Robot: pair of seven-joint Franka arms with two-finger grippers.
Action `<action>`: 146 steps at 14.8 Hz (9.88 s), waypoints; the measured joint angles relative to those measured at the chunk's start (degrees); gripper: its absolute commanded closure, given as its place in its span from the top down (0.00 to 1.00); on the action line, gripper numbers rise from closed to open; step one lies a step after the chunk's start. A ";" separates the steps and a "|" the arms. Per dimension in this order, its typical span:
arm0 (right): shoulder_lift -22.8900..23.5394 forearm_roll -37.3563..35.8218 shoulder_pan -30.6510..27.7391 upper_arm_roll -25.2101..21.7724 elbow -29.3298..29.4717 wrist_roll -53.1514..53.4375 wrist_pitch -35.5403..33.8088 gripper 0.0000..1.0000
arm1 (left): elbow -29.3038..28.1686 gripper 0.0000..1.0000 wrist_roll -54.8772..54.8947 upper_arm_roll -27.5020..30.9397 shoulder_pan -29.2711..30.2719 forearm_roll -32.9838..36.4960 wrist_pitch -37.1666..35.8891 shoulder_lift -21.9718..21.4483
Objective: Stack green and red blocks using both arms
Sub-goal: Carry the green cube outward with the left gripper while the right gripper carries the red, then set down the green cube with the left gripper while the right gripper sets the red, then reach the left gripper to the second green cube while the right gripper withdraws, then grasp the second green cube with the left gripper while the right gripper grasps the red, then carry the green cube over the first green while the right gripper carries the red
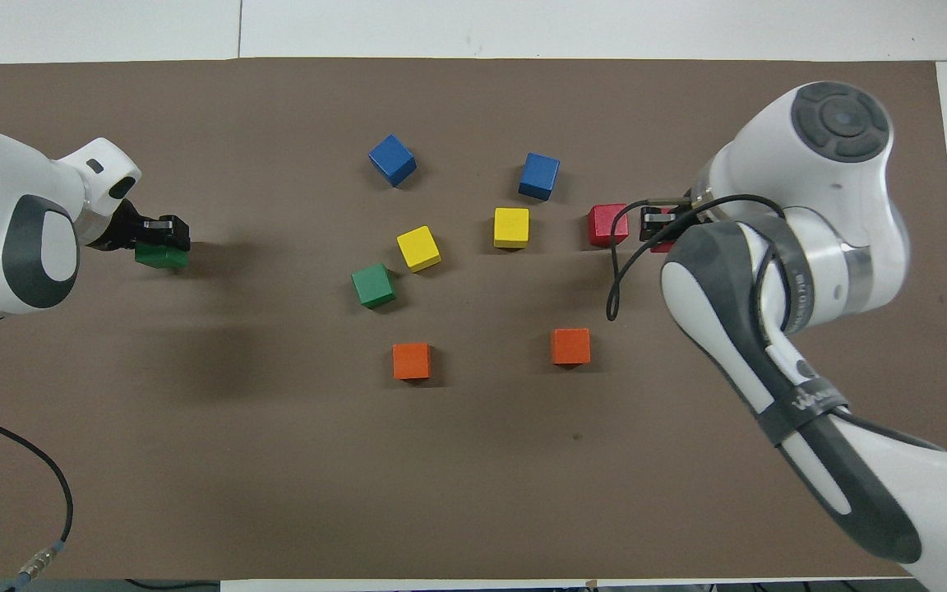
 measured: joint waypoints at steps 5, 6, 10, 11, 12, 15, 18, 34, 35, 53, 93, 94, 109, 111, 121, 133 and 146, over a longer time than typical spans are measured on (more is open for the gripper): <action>-1.57 -0.01 -13.03 -0.34 -4.55 -18.48 0.74 0.00 | -2.33 0.00 0.05 -0.15 -0.01 0.18 3.88 -0.07; -1.96 -0.02 -14.93 -0.39 -6.65 -20.42 2.12 0.00 | -2.52 0.00 0.07 -0.18 -0.03 0.51 4.15 -0.07; -2.36 -0.02 -18.96 -0.41 -10.97 -24.04 4.66 0.00 | -2.73 0.00 0.19 -0.41 -0.19 3.99 4.20 -0.07; -2.37 -0.02 -18.94 -0.32 -11.48 -24.04 4.93 0.00 | -2.81 0.00 0.19 -0.46 -0.20 4.25 4.21 -0.07; -2.39 -0.02 -18.90 -0.13 -12.20 -24.04 6.01 0.00 | -2.94 0.00 0.19 -0.48 -0.21 4.42 4.21 -0.08; -2.38 -0.02 -18.86 0.13 -15.14 -24.04 9.85 0.00 | -3.39 0.29 0.19 -0.53 -0.24 4.57 4.43 -0.07; -2.32 -0.02 -18.86 0.13 -16.40 -24.00 11.06 0.00 | -3.56 1.00 0.19 -0.53 -0.25 4.60 4.63 -0.07; -0.02 -0.02 -18.52 0.26 -17.09 -21.60 15.11 0.00 | 5.51 1.00 -22.82 -0.76 -6.04 4.62 -3.52 -2.25; 0.16 -0.02 -18.52 0.26 -17.16 -21.60 15.49 0.00 | 6.15 1.00 -26.13 -0.85 -7.82 4.62 -4.14 -2.25; -0.82 -0.02 -17.71 0.45 -11.14 -20.57 8.68 1.00 | 3.42 1.00 -47.18 -1.17 -28.06 4.62 -6.41 -1.59; 20.57 -2.31 5.58 0.89 16.29 6.34 4.56 1.00 | -4.62 1.00 -54.74 -0.62 -29.38 4.62 6.33 -0.45; 20.28 -2.31 5.58 0.89 15.50 6.34 5.19 1.00 | -4.62 1.00 -54.74 -0.62 -29.38 4.62 6.33 -0.45; 18.72 -2.30 5.48 0.86 7.08 6.34 13.43 0.00 | -4.64 0.75 -54.72 -0.65 -29.39 4.62 6.39 -0.46; 18.64 -2.28 5.44 0.85 7.05 6.34 13.31 0.00 | -4.71 0.54 -54.70 -0.77 -29.43 4.64 6.39 -0.33; 13.46 -2.37 0.76 0.42 14.02 4.27 4.43 0.00 | -4.64 0.00 -53.93 -0.80 -30.87 4.78 5.78 0.05; 4.16 -2.37 -10.63 0.13 5.04 -15.44 -2.94 0.00 | -3.90 0.00 -40.39 0.17 -23.36 4.83 -6.41 -7.39; -1.82 -2.37 -16.69 0.12 -13.64 -25.14 10.63 0.00 | -3.60 0.00 -7.51 0.42 -1.87 4.82 -9.61 -12.63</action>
